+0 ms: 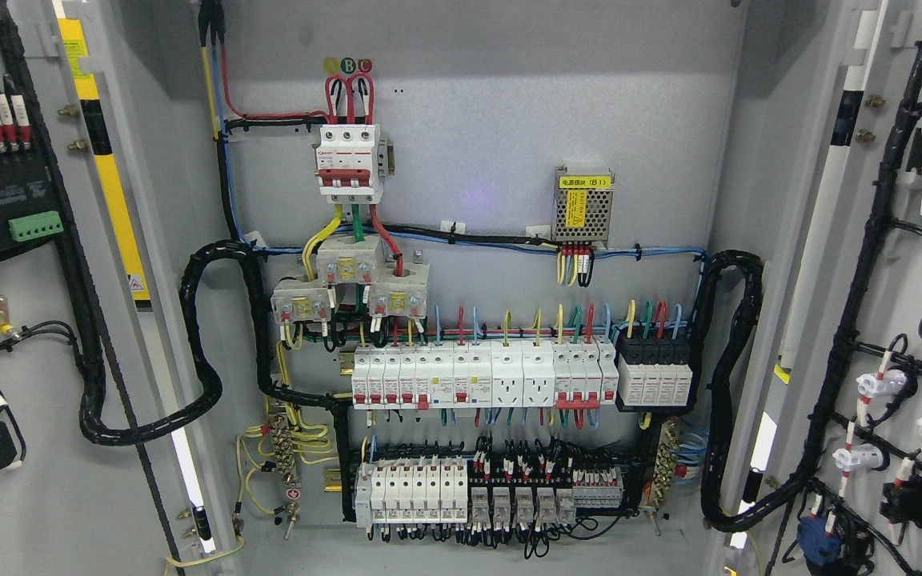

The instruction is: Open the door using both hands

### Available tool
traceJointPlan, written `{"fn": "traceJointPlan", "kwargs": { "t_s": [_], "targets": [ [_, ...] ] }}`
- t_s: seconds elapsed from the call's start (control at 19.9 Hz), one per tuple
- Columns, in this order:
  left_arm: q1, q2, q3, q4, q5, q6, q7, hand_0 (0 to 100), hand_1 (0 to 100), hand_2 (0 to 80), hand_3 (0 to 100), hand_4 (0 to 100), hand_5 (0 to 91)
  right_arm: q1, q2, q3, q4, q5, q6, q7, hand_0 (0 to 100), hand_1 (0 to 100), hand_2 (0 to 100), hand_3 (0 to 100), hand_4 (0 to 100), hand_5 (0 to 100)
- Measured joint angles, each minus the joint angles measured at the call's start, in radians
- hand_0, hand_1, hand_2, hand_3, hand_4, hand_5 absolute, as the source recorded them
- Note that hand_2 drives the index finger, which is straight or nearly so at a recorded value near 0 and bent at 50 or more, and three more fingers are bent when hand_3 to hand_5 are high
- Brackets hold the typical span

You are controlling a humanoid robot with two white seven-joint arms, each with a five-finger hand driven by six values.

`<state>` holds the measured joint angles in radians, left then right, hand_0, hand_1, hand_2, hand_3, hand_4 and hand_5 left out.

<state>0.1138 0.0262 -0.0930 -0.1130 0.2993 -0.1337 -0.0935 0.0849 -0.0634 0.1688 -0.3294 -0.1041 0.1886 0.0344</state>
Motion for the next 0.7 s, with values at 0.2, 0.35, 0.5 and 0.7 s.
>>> {"fn": "traceJointPlan", "kwargs": {
  "t_s": [0.2, 0.35, 0.5, 0.7],
  "targets": [
    [-0.005, 0.004, -0.002, 0.018, 0.000, 0.005, 0.002, 12, 56, 0.0, 0, 0, 0.0, -0.003, 0.007, 0.000, 0.027, 0.009, 0.007, -0.003, 0, 50, 4, 0, 0, 0],
    [-0.010, 0.007, -0.002, 0.027, 0.000, 0.003, 0.003, 12, 56, 0.0, 0, 0, 0.0, -0.005, 0.020, 0.000, 0.046, 0.013, 0.010, -0.007, 0, 50, 4, 0, 0, 0],
    [-0.016, 0.011, -0.003, 0.035, 0.000, -0.008, 0.003, 12, 56, 0.0, 0, 0, 0.0, -0.008, 0.030, -0.001, 0.061, 0.015, 0.010, -0.004, 0, 50, 4, 0, 0, 0],
    [-0.022, 0.014, -0.003, 0.042, 0.000, -0.025, 0.003, 12, 56, 0.0, 0, 0, 0.0, -0.013, 0.040, -0.002, 0.077, 0.015, 0.010, 0.001, 0, 50, 4, 0, 0, 0]
  ]
}}
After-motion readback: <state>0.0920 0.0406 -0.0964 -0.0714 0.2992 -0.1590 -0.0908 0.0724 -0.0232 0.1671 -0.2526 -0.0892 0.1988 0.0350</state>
